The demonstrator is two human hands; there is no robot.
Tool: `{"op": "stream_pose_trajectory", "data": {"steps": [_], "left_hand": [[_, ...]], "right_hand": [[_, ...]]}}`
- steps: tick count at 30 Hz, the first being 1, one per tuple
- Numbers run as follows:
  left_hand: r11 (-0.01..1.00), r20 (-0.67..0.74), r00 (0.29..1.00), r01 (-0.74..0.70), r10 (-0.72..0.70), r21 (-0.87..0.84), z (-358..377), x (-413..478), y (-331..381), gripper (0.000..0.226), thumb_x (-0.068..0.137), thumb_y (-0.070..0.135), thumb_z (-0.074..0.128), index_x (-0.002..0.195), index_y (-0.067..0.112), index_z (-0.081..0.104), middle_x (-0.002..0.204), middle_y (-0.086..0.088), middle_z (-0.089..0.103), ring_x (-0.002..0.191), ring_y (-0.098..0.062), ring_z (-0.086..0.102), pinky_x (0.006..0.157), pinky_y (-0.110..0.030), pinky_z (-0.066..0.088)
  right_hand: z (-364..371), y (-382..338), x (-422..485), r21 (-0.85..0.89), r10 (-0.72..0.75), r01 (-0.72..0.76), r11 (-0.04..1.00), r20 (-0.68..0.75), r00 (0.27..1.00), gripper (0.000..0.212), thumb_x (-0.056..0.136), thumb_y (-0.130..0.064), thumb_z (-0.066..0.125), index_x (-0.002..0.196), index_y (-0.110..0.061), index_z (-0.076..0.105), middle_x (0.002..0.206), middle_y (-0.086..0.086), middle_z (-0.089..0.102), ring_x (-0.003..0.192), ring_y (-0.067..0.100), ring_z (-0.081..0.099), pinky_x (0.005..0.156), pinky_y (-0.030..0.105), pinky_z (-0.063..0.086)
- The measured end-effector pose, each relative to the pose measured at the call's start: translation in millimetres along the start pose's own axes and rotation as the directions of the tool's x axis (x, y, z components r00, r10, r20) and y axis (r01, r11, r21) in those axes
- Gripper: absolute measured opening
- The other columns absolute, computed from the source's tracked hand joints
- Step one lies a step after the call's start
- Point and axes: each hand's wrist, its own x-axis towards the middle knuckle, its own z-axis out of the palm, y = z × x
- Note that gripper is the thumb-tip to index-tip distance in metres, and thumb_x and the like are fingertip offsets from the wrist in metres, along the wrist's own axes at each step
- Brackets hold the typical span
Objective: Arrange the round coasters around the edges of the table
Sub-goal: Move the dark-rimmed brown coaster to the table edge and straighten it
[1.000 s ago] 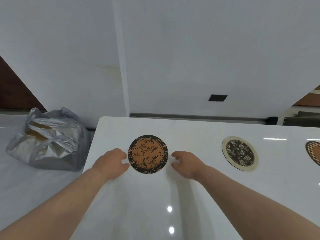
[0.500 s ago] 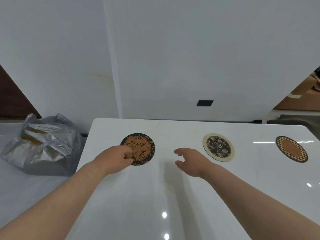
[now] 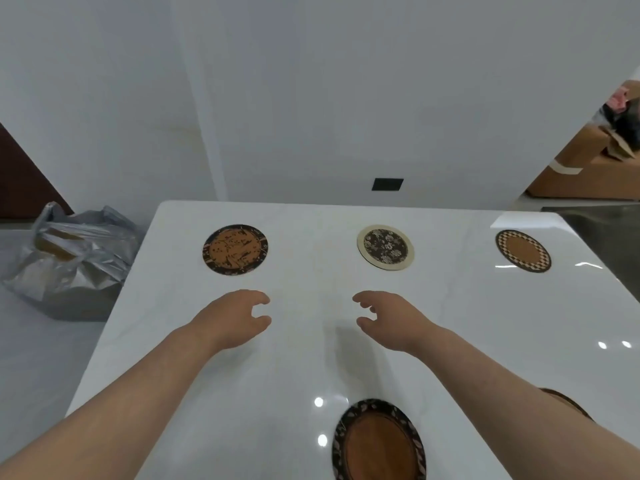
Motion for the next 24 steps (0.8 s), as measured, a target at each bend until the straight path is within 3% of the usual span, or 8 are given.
{"op": "stream_pose_trajectory", "data": {"steps": [10,24], "left_hand": [[1.000,0.072,0.997,0.024,-0.024,-0.003,98.3,-66.9,51.9,0.048,0.091,0.040,0.054,0.137,0.030,0.046,0.147,0.010,0.043,0.132,-0.010,0.043,0.107,-0.028,0.035],[0.999,0.158,0.986,0.047,-0.050,0.023,172.4,-112.9,68.9,0.049,0.091,0.038,0.054,0.136,0.022,0.048,0.140,0.003,0.049,0.127,-0.015,0.047,0.104,-0.029,0.038]], "right_hand": [[34.1,73.1,-94.8,-0.003,0.039,-0.039,0.999,0.106,0.994,0.049,0.092,-0.030,0.053,0.140,-0.025,0.044,0.137,-0.002,0.054,0.124,0.016,0.051,0.105,0.031,0.041],[85.1,109.6,-154.7,0.072,0.140,-0.152,0.986,0.152,0.978,0.047,0.091,-0.025,0.053,0.137,-0.018,0.048,0.135,0.003,0.055,0.121,0.019,0.053,0.100,0.030,0.042]]}}
